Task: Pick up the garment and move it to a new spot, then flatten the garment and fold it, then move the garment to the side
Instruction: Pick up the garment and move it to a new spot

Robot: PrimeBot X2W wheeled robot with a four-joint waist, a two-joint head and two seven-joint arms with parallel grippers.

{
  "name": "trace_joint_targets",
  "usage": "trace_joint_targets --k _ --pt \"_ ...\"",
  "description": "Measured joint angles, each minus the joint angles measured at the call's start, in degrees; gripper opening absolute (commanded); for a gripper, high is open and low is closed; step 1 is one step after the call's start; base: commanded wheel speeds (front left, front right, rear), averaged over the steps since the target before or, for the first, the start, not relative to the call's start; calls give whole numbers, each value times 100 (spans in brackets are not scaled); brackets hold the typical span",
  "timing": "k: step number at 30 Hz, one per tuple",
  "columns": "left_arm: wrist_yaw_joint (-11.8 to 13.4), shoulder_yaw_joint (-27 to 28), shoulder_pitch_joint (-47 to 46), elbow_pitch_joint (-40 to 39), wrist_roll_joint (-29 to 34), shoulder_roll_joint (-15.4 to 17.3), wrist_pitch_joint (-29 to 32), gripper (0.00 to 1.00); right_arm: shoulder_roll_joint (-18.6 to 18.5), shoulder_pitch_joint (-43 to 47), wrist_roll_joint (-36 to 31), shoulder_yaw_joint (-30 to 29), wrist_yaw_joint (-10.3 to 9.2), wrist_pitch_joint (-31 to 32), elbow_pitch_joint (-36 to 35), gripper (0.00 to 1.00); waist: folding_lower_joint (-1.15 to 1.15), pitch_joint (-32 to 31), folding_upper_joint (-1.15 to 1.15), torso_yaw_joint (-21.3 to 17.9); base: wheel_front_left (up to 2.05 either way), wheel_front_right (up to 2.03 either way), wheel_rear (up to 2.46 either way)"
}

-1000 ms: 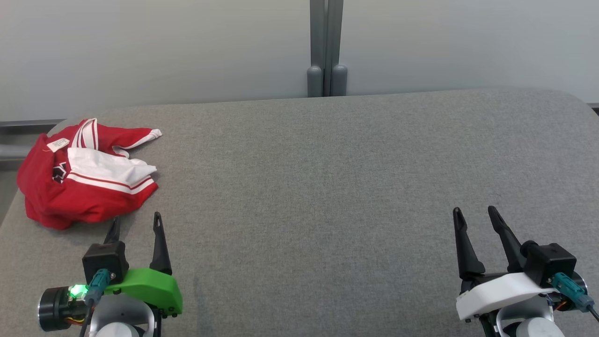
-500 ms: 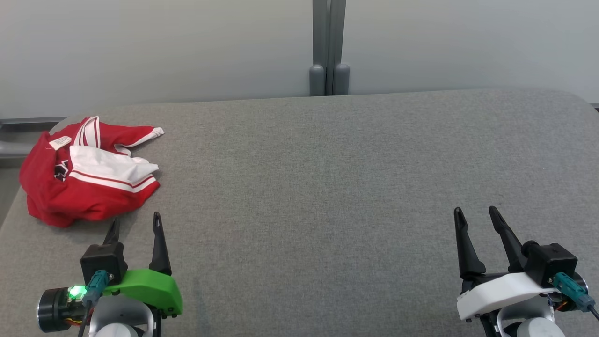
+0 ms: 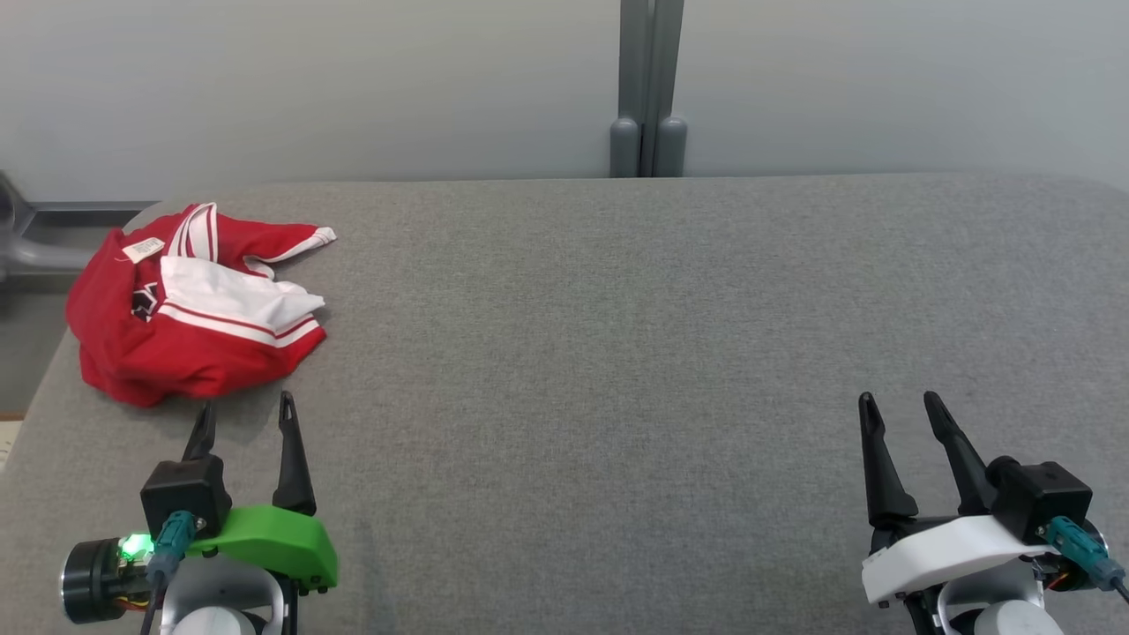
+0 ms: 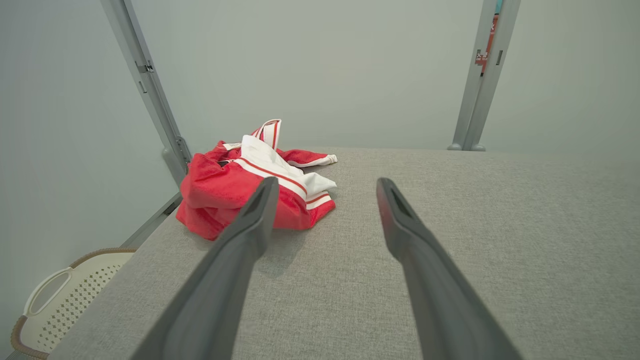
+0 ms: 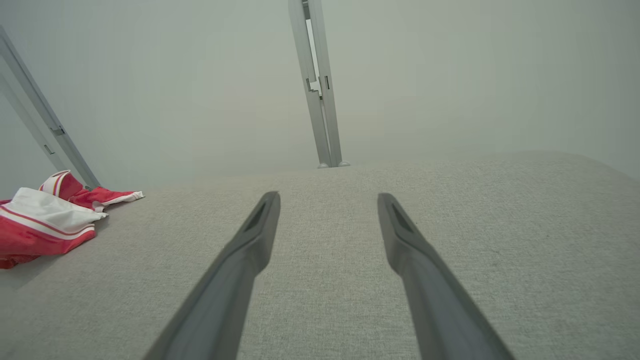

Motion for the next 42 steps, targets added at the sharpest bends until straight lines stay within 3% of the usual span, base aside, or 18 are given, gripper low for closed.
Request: trace_joint_targets --k 10,33,42 --pt "16 -99 -131 -56 57 42 -147 100 2 12 73 -5 0 -75 35 100 0 71 0 542 0 0 0" --pt "263 145 -14 -125 -46 211 -412 100 4 9 80 74 0 -91 -15 100 0 218 0 2378 0 0 0" --pt "363 288 126 -237 -126 266 -506 100 -74 -58 109 207 0 -66 0 100 0 349 0 2654 0 0 0"
